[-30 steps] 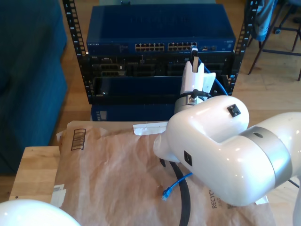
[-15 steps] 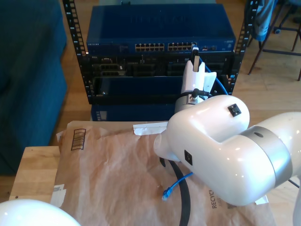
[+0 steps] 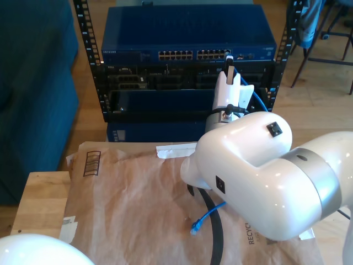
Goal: Grab the cable and plug it in
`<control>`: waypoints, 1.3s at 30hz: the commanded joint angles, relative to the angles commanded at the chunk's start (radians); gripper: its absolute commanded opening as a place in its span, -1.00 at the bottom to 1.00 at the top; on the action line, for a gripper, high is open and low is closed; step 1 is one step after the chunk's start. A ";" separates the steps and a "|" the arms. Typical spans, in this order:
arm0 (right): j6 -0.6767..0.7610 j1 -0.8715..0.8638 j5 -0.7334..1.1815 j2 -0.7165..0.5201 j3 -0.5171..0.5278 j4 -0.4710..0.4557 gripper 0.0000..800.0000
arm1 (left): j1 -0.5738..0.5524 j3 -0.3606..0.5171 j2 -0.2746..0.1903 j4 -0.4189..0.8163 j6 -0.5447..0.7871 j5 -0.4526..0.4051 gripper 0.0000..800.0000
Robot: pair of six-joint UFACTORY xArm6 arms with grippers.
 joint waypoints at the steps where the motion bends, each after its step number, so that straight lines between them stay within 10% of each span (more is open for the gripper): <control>1: 0.000 0.000 0.000 0.002 -0.008 0.000 -1.00 | 0.000 0.000 0.000 0.000 -0.002 0.000 1.00; 39: 0.005 -0.003 -0.037 -0.023 0.038 0.000 -1.00 | 0.000 0.000 0.000 0.000 0.000 0.000 1.00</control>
